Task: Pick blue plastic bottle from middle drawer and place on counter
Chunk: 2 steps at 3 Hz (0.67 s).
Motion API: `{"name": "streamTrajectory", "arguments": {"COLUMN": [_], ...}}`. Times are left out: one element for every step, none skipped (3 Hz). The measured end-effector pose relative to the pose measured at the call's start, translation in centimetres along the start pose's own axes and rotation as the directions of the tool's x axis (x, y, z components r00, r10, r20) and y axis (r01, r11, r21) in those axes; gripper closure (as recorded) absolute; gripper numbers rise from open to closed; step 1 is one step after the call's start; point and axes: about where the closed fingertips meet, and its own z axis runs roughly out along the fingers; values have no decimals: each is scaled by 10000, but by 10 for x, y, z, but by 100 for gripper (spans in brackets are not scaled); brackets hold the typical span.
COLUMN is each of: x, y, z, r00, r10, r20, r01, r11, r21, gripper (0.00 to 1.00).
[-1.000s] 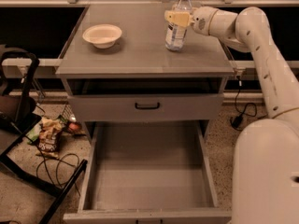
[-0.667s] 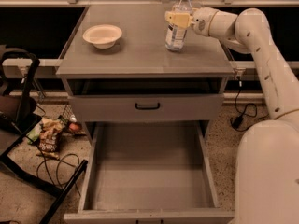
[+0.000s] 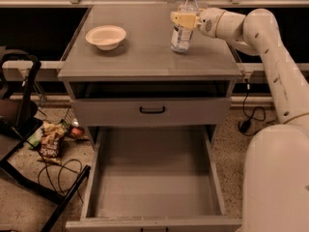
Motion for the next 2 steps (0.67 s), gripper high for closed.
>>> {"name": "streamTrajectory", "arguments": {"x": [0, 0], "y": [0, 0], "z": [0, 0], "r00": [10000, 10000], "r10": [0, 0], "r20": [0, 0], "r01": [0, 0], "r11": [10000, 10000], "r21": [-1, -1], "gripper": [26, 5]}}
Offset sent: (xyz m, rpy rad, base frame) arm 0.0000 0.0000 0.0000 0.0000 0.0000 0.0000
